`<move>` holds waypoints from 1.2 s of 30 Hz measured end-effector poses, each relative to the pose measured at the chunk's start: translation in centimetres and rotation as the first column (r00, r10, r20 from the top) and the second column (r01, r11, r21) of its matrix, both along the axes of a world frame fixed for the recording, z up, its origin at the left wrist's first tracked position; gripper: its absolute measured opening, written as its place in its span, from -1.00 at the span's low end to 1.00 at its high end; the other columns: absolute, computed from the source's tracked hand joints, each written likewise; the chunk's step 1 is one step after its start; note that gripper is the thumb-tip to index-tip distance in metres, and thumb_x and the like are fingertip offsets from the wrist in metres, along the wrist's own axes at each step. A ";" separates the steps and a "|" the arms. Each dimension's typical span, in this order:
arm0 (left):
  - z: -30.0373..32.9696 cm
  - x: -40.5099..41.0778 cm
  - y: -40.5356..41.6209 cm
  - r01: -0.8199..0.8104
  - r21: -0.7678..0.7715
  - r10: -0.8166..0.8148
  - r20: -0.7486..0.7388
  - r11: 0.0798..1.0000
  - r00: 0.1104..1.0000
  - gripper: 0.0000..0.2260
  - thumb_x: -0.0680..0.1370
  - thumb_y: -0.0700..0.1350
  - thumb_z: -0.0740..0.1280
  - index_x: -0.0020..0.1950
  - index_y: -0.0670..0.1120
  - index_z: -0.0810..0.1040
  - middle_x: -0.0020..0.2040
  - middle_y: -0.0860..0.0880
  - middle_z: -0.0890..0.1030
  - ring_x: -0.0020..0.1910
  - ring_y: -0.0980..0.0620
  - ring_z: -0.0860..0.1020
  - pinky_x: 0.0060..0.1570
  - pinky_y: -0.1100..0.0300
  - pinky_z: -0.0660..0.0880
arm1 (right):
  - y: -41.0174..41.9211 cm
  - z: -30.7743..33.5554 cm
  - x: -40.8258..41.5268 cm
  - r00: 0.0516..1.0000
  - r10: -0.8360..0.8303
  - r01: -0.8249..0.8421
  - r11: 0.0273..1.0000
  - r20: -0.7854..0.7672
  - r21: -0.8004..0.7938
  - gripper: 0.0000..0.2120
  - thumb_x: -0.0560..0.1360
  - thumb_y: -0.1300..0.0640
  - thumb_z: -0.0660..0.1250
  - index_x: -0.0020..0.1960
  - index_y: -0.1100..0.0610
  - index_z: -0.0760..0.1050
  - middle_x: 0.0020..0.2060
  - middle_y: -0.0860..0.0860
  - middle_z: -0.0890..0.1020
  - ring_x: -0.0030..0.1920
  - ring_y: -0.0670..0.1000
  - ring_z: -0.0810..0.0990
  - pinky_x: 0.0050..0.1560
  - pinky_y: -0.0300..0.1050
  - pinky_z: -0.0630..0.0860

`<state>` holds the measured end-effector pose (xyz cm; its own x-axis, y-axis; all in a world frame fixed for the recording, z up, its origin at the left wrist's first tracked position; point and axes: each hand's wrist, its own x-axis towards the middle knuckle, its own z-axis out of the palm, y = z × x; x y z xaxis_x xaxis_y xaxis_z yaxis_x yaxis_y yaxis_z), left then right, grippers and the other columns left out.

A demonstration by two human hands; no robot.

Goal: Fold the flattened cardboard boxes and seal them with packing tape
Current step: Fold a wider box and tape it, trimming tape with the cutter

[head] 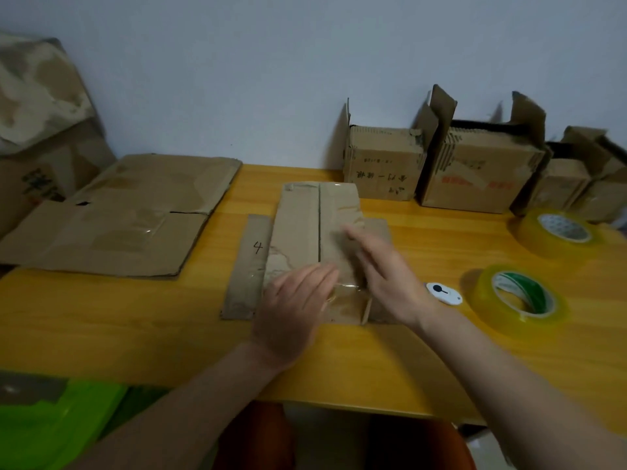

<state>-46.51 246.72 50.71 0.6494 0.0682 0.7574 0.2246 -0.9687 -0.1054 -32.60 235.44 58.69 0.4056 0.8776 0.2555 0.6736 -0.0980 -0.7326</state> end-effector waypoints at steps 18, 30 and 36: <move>0.9 -0.7 0.5 0.250 -0.275 -0.199 0.202 0.928 0.959 -0.74 0.56 -0.15 0.24 0.14 -0.18 0.65 0.01 -0.02 0.57 -0.04 -0.02 0.49 0.00 0.13 0.40 | 12.5 0.9 4.8 0.850 0.201 0.142 0.802 0.487 -0.580 -0.40 0.65 -0.16 -0.12 0.57 0.13 -0.09 0.56 0.03 -0.08 0.55 -0.03 -0.13 0.50 -0.10 -0.16; 2.3 -0.5 1.1 -0.124 -0.544 0.252 0.167 0.830 0.953 -0.67 0.57 -0.03 0.16 0.22 -0.16 0.54 0.16 -0.14 0.53 0.17 -0.04 0.45 0.24 0.11 0.33 | 15.2 1.1 8.5 0.887 -0.002 0.245 0.849 0.461 -0.469 -0.37 0.54 -0.34 0.03 0.50 -0.02 0.19 0.40 0.08 0.35 0.39 0.15 0.31 0.35 0.10 0.25; 2.4 -1.7 1.1 0.139 -0.955 0.315 0.221 0.262 0.923 -0.29 0.49 0.24 0.23 0.53 -0.02 0.08 0.36 0.09 0.26 0.32 0.33 0.27 0.14 0.56 0.30 | 11.0 1.4 9.9 0.910 -0.272 0.384 0.837 0.313 -0.390 -0.55 0.52 -0.29 0.17 0.02 0.07 0.56 0.06 0.08 0.63 0.00 0.13 0.56 -0.11 -0.04 0.46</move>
<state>-48.19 247.80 53.14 0.3367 0.9134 0.2286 0.1108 -0.2795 0.9537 -22.69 246.40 60.12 0.6661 0.7458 0.0063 0.6897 -0.6127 -0.3859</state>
